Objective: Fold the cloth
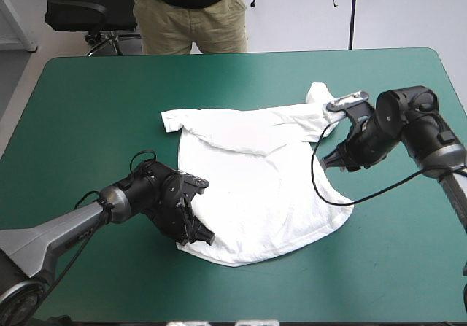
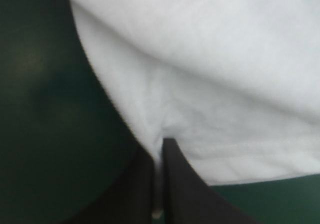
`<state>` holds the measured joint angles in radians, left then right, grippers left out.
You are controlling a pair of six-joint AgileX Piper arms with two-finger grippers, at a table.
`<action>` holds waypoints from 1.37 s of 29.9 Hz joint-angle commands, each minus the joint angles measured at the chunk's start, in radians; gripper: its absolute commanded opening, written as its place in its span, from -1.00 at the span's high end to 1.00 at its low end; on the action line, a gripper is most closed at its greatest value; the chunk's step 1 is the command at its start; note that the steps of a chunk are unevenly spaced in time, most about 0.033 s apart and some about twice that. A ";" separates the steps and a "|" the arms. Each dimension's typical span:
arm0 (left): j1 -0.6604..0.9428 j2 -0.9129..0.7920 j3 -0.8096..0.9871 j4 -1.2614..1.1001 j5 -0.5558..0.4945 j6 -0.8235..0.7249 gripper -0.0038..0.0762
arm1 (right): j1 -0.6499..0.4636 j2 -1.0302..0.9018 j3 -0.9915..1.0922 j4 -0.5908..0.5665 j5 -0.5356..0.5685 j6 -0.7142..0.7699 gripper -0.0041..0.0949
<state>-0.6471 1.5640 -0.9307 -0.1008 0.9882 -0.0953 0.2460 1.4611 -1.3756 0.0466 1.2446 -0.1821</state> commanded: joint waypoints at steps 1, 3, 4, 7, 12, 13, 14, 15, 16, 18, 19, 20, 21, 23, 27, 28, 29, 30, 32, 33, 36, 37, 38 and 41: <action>-0.004 -0.006 -0.002 -0.016 -0.024 -0.003 0.95 | 0.009 -0.038 0.077 -0.018 -0.017 -0.003 -0.13; -0.004 -0.006 -0.002 -0.016 -0.024 0.000 0.95 | 0.009 -0.036 0.131 -0.018 -0.048 0.017 -0.34; -0.004 -0.006 -0.002 -0.016 -0.024 0.000 0.95 | 0.007 -0.033 0.160 -0.018 -0.073 0.044 -0.39; -0.004 -0.006 -0.002 -0.016 -0.024 0.000 0.95 | 0.007 -0.031 0.247 -0.018 -0.174 0.071 -0.34; -0.004 -0.006 -0.002 -0.020 -0.024 0.000 0.95 | 0.007 -0.031 0.384 -0.018 -0.340 0.099 -0.12; -0.004 -0.006 -0.002 -0.020 -0.024 0.000 0.95 | 0.007 -0.031 0.412 -0.021 -0.374 0.107 -0.11; -0.004 -0.006 -0.002 -0.020 -0.024 0.000 0.95 | 0.007 -0.031 0.428 -0.022 -0.409 0.111 -0.11; -0.004 -0.006 -0.002 -0.020 -0.026 0.000 0.95 | 0.007 -0.029 0.441 -0.024 -0.434 0.113 -0.11; -0.004 -0.006 -0.002 -0.020 -0.026 0.000 0.95 | 0.007 -0.024 0.451 -0.026 -0.458 0.113 -0.11; -0.004 -0.006 -0.002 -0.020 -0.026 0.000 0.95 | 0.007 -0.004 0.456 -0.026 -0.478 0.113 -0.11; -0.004 -0.006 -0.002 -0.020 -0.026 0.000 0.95 | 0.007 0.011 0.456 -0.032 -0.482 0.113 -0.11; -0.004 -0.006 -0.002 -0.020 -0.026 0.000 0.95 | 0.007 0.029 0.456 -0.034 -0.487 0.113 -0.11; -0.004 -0.006 -0.002 -0.020 -0.026 0.000 0.95 | 0.007 0.047 0.456 -0.037 -0.489 0.113 -0.11; -0.004 -0.006 -0.002 -0.020 -0.026 0.000 0.95 | 0.007 0.085 0.456 -0.035 -0.480 0.106 -0.08; -0.004 -0.006 -0.002 -0.022 -0.026 0.000 0.95 | 0.007 0.139 0.456 -0.011 -0.440 0.100 0.27; -0.004 -0.006 -0.002 -0.025 -0.026 0.000 0.95 | 0.007 0.143 0.456 -0.001 -0.437 0.095 0.46; -0.004 -0.006 -0.002 -0.025 -0.026 0.000 0.95 | 0.007 0.143 0.456 0.017 -0.435 0.080 0.68; -0.004 -0.006 -0.004 -0.025 -0.026 0.000 0.95 | 0.007 0.143 0.456 0.041 -0.435 0.061 0.91; -0.001 -0.008 -0.017 -0.019 -0.028 0.004 0.95 | 0.007 0.133 0.451 0.064 -0.431 0.039 0.93; -0.001 -0.012 -0.031 -0.005 -0.026 -0.002 0.95 | 0.007 0.124 0.444 0.068 -0.421 0.037 0.95; 0.000 -0.040 -0.092 0.062 -0.003 -0.032 0.95 | 0.007 0.077 0.412 0.068 -0.383 0.033 0.95; 0.000 -0.053 -0.116 0.081 0.007 -0.037 0.95 | 0.007 0.052 0.394 0.068 -0.371 0.029 0.95; 0.000 -0.072 -0.155 0.110 0.022 -0.045 0.95 | 0.007 0.023 0.372 0.068 -0.364 0.022 0.95; 0.000 -0.116 -0.268 0.192 0.040 -0.098 0.95 | 0.007 -0.064 0.282 0.072 -0.351 0.019 0.95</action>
<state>-0.6462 1.5280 -1.0910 0.0215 1.0156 -0.1440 0.2522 1.5106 -0.9996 0.1043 0.8888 -0.1479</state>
